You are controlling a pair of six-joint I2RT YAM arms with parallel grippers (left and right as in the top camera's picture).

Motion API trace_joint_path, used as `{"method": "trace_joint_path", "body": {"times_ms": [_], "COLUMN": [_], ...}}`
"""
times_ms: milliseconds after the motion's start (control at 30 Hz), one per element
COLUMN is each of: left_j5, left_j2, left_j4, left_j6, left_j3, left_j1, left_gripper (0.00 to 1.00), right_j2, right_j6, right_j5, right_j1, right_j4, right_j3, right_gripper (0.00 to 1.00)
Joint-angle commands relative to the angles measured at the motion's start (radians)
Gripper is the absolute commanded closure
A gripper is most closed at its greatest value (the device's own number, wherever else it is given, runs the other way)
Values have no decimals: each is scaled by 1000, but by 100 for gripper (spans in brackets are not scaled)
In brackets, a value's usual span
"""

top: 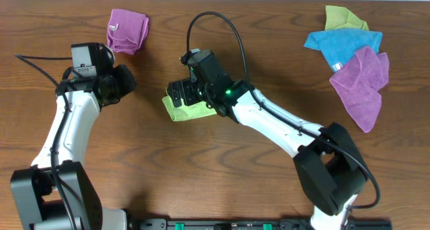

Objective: Fold the cloth

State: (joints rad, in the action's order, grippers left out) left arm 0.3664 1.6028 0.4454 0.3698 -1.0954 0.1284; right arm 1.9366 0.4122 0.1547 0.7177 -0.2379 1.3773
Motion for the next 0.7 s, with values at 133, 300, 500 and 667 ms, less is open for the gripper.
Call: {"method": "trace_joint_path", "body": {"times_ms": [133,300,500,667], "left_j5": [76,112,195,249], "left_j2": [-16,-16,-15,-15], "left_j4": [44,121,179,220], "left_j6": [-6,-7,-6,-6], "left_j3": [-14,-14,-13,14], "left_j1": [4,4,4,2], "left_gripper": [71,23,5,5], "right_j2": [-53,-135,-238,-375], "right_j6": [-3,-75,-224,-317], "right_j5": [-111,-162,-34,-48], "right_j1": [-21,-120,-237,-271], "right_j4": [-31,-159,-379,-573], "right_j3": [10,10,10,-4], "right_gripper": [1,1,1,1]}}
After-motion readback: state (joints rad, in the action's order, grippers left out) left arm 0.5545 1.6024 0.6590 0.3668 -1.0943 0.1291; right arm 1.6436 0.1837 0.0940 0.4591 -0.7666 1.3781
